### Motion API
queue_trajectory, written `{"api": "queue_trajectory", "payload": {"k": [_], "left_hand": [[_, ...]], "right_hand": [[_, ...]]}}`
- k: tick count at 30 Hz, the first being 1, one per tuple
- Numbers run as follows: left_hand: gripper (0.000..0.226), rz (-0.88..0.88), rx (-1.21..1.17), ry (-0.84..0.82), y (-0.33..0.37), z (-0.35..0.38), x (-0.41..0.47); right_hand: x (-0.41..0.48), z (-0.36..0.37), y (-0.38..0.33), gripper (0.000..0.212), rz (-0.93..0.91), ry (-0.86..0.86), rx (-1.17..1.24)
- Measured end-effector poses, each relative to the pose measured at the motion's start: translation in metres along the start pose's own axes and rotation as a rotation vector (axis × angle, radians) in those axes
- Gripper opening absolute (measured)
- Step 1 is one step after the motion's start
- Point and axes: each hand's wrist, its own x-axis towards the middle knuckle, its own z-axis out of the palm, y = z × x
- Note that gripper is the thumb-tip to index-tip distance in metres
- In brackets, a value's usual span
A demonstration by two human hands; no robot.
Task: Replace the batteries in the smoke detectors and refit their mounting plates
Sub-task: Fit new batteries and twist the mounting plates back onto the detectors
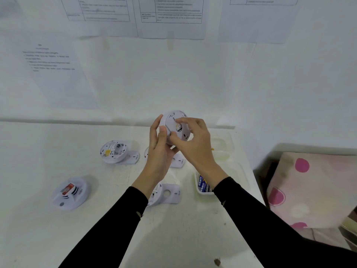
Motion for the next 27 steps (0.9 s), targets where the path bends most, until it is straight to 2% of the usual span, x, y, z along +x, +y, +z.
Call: {"api": "queue_trajectory", "payload": {"k": [8, 13, 18, 21, 23, 27], "left_hand": [[0.035, 0.05, 0.136, 0.055, 0.015, -0.022, 0.012], [0.035, 0.038, 0.168, 0.056, 0.043, -0.061, 0.02], [0.036, -0.09, 0.06, 0.003, 0.076, -0.108, 0.037], [0.062, -0.198, 0.006, -0.022, 0.091, -0.135, 0.048], [0.071, -0.248, -0.047, -0.027, 0.099, -0.153, 0.055], [0.056, -0.27, -0.097, -0.027, 0.111, -0.174, 0.062]], "right_hand": [[0.004, 0.042, -0.004, 0.058, 0.028, 0.124, -0.044], [0.005, 0.084, -0.021, 0.046, -0.06, 0.102, -0.093], [0.015, 0.122, -0.037, 0.037, -0.115, 0.058, -0.102], [0.017, 0.144, -0.045, 0.031, -0.159, 0.031, -0.098], [0.017, 0.158, -0.049, 0.032, -0.203, 0.024, -0.116], [0.015, 0.187, -0.058, 0.039, -0.212, 0.04, -0.136]]}}
